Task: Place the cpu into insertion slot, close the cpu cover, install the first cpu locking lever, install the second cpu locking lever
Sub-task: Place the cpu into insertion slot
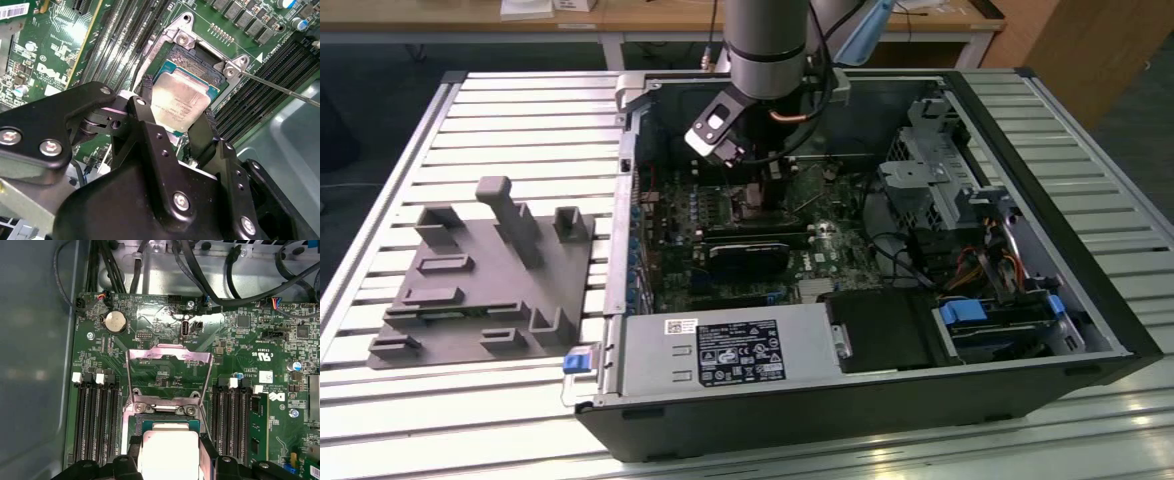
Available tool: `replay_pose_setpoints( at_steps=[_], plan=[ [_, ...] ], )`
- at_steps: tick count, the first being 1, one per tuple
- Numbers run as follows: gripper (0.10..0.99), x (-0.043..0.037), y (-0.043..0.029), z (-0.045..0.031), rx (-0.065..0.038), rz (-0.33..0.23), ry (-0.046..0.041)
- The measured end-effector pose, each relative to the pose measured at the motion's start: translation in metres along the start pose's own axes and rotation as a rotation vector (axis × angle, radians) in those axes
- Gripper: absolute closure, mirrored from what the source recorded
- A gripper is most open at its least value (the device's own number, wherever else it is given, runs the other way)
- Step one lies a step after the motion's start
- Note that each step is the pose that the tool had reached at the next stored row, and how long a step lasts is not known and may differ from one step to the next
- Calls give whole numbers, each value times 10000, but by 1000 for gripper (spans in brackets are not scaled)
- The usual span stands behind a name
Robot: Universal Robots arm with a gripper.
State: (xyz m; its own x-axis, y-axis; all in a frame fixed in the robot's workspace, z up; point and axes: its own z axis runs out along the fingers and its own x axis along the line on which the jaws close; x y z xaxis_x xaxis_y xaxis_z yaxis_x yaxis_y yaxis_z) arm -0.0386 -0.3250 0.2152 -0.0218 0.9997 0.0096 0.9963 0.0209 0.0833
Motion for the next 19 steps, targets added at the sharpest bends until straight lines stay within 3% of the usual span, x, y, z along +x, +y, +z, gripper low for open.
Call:
replay_pose_setpoints(
  at_steps=[19],
  plan=[
    [549, 29, -29, 108, 8, 68, -79]
  ],
)
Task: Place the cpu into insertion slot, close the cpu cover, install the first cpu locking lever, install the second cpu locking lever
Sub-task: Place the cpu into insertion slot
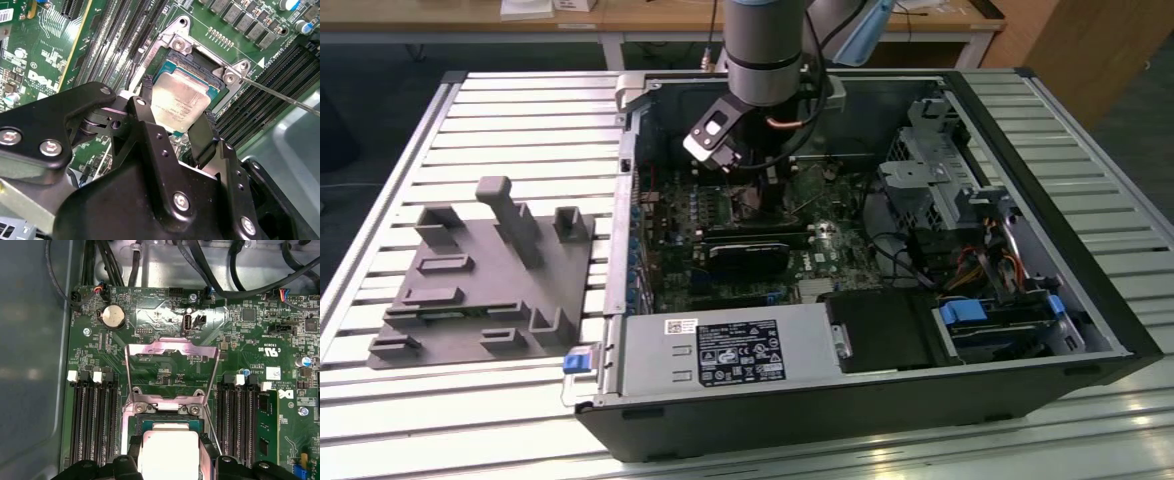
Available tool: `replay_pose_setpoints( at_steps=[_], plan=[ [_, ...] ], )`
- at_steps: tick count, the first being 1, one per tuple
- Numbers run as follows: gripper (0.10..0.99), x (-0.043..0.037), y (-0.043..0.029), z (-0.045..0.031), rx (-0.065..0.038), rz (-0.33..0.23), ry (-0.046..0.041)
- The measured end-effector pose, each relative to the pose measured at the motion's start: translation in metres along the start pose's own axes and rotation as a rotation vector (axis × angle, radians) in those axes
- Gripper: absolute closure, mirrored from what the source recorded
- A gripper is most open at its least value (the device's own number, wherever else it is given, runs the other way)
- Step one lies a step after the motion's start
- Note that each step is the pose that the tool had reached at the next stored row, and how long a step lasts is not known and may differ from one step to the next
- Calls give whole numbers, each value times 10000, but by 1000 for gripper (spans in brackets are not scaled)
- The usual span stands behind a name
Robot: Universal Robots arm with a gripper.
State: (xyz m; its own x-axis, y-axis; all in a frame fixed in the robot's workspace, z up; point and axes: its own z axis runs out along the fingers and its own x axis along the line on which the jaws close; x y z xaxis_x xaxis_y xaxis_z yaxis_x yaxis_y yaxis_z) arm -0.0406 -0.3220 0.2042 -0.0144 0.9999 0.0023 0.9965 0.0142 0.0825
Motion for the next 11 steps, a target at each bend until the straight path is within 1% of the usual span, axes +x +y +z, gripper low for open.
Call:
replay_pose_setpoints(
  at_steps=[3, 7, 11],
  plan=[
    [549, 7, -2, 19, 2, -3, -32],
    [549, 19, -4, 43, 5, -9, -104],
    [549, 30, -7, 65, 6, -12, -146]
  ],
)
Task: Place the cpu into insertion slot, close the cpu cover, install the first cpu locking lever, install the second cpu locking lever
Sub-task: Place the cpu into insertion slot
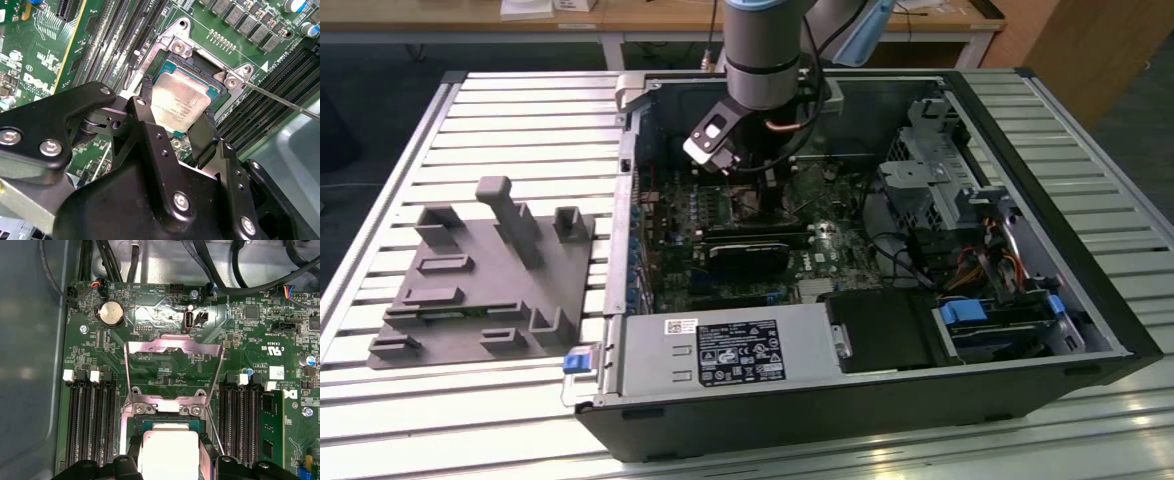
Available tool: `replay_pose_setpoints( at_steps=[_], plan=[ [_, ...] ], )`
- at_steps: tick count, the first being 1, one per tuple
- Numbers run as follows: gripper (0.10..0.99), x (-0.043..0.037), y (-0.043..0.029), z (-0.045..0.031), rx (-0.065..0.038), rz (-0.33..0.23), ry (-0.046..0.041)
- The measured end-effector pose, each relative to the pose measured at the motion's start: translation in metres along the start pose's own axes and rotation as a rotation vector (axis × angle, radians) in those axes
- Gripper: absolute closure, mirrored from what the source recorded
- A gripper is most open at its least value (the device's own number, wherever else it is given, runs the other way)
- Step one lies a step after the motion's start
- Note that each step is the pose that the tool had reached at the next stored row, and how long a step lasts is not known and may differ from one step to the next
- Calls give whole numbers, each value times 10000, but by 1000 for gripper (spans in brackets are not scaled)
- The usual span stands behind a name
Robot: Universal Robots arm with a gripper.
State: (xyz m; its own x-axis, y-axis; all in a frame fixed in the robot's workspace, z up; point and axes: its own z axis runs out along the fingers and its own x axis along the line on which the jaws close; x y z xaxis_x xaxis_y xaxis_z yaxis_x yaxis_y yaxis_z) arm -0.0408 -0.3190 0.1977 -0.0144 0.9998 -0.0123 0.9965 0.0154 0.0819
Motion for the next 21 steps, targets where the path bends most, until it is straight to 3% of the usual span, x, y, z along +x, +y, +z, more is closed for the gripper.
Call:
replay_pose_setpoints(
  at_steps=[21],
  plan=[
    [549, 13, -11, 40, 1, -1, -15]
  ],
)
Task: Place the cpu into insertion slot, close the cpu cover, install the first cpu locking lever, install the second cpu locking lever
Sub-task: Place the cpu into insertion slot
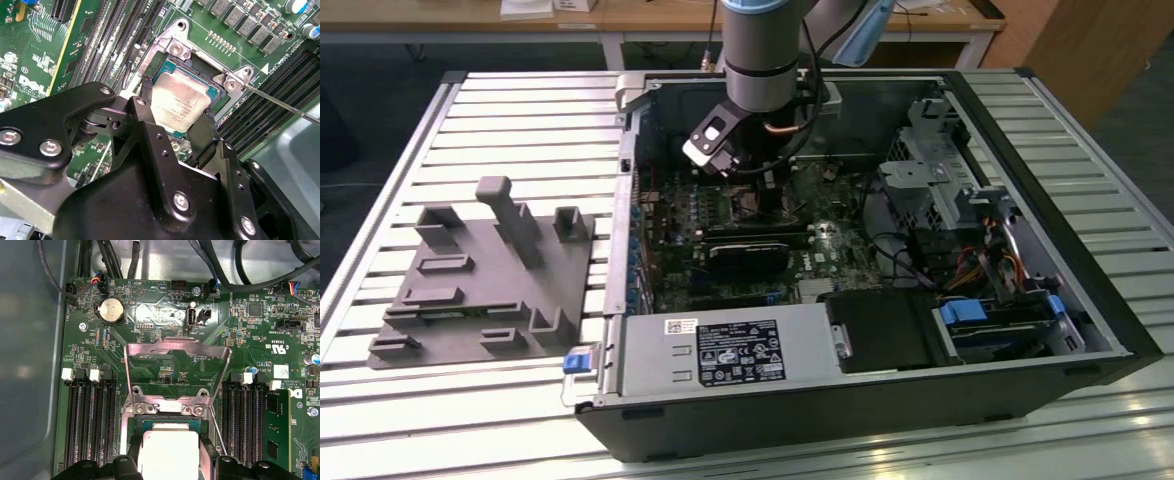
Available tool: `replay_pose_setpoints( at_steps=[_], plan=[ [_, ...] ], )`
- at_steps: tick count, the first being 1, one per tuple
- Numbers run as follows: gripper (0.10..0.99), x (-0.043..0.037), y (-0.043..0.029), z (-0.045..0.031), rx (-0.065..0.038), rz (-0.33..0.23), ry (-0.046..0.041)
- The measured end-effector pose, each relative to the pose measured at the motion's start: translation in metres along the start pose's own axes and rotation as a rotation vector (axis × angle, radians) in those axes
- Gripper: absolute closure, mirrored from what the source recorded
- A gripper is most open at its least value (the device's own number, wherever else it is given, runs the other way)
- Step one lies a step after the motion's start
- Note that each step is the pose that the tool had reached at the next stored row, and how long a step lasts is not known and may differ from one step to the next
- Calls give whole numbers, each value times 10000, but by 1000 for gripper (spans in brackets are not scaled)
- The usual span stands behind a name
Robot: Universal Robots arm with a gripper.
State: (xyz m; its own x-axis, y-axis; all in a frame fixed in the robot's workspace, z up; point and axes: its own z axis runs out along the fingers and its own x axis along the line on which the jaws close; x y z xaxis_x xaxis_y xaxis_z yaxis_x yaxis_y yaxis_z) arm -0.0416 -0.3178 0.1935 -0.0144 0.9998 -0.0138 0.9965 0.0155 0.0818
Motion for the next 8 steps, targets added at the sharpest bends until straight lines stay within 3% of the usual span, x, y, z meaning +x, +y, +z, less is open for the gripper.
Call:
replay_pose_setpoints(
  at_steps=[5, 6, 8],
  plan=[
    [533, 1, 0, 2, -2, 0, 2],
    [475, 0, 0, 1, -2, 0, 1],
    [475, 1, 0, 1, 0, 0, 0]
  ],
)
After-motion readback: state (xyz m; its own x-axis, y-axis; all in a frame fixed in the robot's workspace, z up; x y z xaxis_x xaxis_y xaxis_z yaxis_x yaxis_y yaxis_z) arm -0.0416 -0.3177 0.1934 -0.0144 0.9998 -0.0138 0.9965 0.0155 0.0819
